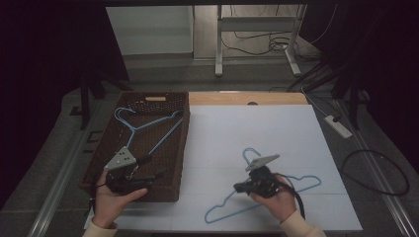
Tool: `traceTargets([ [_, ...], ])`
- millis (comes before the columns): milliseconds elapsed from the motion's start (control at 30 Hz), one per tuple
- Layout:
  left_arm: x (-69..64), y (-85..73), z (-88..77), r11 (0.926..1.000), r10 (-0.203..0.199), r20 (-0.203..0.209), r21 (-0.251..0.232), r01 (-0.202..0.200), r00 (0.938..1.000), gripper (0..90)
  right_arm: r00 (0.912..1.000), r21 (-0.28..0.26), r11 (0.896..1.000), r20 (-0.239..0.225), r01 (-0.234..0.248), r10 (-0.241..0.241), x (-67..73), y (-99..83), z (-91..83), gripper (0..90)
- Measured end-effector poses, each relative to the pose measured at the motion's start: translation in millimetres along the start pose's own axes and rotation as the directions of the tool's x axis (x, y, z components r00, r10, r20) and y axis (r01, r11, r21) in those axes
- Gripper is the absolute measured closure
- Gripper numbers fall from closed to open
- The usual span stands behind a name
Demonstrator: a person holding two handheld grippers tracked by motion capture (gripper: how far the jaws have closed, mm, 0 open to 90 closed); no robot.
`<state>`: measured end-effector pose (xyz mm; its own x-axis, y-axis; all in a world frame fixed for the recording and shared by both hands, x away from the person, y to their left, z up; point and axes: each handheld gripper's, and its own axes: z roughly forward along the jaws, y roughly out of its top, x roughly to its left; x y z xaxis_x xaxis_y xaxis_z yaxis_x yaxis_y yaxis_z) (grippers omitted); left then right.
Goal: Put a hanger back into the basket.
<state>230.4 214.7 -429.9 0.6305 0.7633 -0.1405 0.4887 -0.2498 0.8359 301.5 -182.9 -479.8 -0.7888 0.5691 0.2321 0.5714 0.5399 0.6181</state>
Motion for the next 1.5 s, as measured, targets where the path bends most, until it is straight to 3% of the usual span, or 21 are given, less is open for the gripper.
traceTargets([
  [133, -1.2, 0.0, 1.3, 1.0000, 0.004, 0.003, 0.003, -0.004, 1.0000, 31.0, 0.9939, -0.042, 0.998, 0.098, -0.047, 0.051, -31.1, 12.9, -9.3, 89.9],
  [167, -1.3, 0.0, 1.4, 1.0000, 0.005, 0.004, 0.003, -0.005, 1.0000, 31.0, 0.9885, -0.046, 0.996, 0.129, -0.073, 0.079, -44.9, 18.1, -9.3, 87.0],
  [200, -1.2, -0.1, 1.5, 1.0000, 0.004, 0.004, 0.004, -0.004, 1.0000, 31.0, 0.9885, -0.046, 0.996, 0.129, -0.073, 0.079, -44.9, 18.1, -9.3, 87.0],
  [233, -1.1, -0.2, 1.7, 1.0000, 0.004, 0.004, 0.004, -0.004, 1.0000, 31.0, 0.9834, -0.039, 0.995, 0.155, -0.090, 0.095, -56.2, 21.6, -5.6, 84.1],
  [300, -1.1, -0.4, 2.1, 1.0000, 0.003, 0.005, 0.005, -0.003, 1.0000, 31.0, 0.9806, -0.033, 0.994, 0.166, -0.100, 0.104, -60.4, 23.1, -2.7, 81.3],
  [367, -1.3, -0.6, 2.6, 1.0000, 0.004, 0.005, 0.006, -0.004, 1.0000, 31.0, 0.9725, -0.011, 0.993, 0.200, -0.120, 0.120, -69.7, 27.2, 7.6, 67.5],
  [600, -1.4, -0.8, 3.5, 1.0000, 0.004, 0.007, 0.007, -0.004, 1.0000, 31.0, 0.9618, 0.038, 0.991, 0.247, -0.130, 0.117, -81.7, 38.5, 28.9, 59.0],
  [700, -1.7, -1.0, 3.8, 0.9999, 0.006, 0.008, 0.009, -0.006, 1.0000, 31.0, 0.9595, 0.048, 0.990, 0.257, -0.132, 0.115, -83.6, 41.8, 34.4, 59.0],
  [833, -1.8, -0.7, 3.2, 0.9999, 0.007, 0.009, 0.007, -0.007, 0.9999, 31.0, 0.9498, 0.098, 0.989, 0.304, -0.107, 0.073, -81.0, 47.3, 44.5, 61.5],
  [1033, -2.8, -0.5, 3.9, 0.9999, 0.009, 0.010, 0.006, -0.009, 0.9999, 31.0, 0.9369, 0.145, 0.984, 0.347, -0.100, 0.044, -75.8, 50.4, 51.6, 75.5],
  [1067, -3.4, -0.3, 4.2, 0.9999, 0.010, 0.011, 0.007, -0.010, 0.9999, 31.0, 0.9360, 0.141, 0.982, 0.345, -0.126, 0.071, -76.4, 50.9, 51.7, 85.1],
  [1267, -5.7, 0.4, 4.9, 0.9998, 0.017, 0.014, 0.009, -0.017, 0.9998, 31.0, 0.9352, 0.117, 0.976, 0.327, -0.183, 0.136, -77.8, 50.9, 49.9, 87.8],
  [1500, -10.8, 2.4, 6.0, 0.9996, 0.028, 0.025, 0.009, -0.029, 0.9993, 31.0, 0.9390, 0.038, 0.989, 0.321, -0.144, 0.125, -69.6, 51.4, 33.9, 87.8],
])
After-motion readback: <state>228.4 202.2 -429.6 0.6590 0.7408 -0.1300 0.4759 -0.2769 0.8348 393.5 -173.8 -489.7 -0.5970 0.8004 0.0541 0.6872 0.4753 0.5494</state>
